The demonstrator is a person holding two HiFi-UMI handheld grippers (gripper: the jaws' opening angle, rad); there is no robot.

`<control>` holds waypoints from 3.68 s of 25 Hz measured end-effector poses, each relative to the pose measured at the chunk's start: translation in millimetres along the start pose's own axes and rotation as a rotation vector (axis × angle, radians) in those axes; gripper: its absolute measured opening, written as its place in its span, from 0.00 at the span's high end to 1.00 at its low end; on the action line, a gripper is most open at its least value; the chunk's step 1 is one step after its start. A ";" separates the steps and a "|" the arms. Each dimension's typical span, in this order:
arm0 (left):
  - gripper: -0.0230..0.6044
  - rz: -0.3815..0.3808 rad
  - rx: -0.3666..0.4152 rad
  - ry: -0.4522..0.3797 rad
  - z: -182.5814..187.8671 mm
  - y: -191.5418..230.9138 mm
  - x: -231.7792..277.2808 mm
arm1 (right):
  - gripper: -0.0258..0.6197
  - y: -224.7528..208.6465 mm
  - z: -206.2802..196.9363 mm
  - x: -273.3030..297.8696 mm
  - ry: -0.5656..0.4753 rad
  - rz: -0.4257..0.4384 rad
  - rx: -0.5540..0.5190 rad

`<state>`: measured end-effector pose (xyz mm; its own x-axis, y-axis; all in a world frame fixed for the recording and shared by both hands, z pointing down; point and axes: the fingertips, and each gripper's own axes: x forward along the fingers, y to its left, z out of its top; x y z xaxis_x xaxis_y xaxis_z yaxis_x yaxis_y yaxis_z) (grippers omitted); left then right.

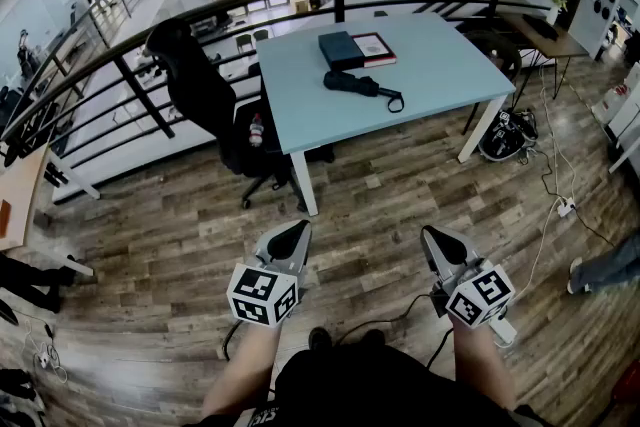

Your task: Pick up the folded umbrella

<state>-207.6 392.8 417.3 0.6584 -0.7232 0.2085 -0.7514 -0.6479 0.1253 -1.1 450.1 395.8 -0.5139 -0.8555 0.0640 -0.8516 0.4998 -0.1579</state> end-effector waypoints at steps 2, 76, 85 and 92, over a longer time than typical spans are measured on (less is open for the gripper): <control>0.95 -0.001 0.000 0.004 0.6 -4.2 0.7 | 0.96 0.4 0.2 -1.9 0.003 0.006 -0.001; 0.95 -0.066 -0.069 0.078 60.3 216.2 401.3 | 0.96 -316.0 -18.6 338.7 0.198 -0.004 0.257; 0.95 -0.087 -0.040 0.187 79.1 180.7 518.5 | 0.96 -417.0 -11.6 374.3 0.208 0.101 0.324; 0.95 -0.047 -0.067 0.209 74.2 190.1 555.8 | 0.96 -442.1 -16.6 398.6 0.252 0.162 0.329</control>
<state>18.8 -150.1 485.0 0.6744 -0.6226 0.3968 -0.7259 -0.6572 0.2026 168.9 -109.5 507.4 -0.6819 -0.6893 0.2447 -0.7009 0.5202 -0.4880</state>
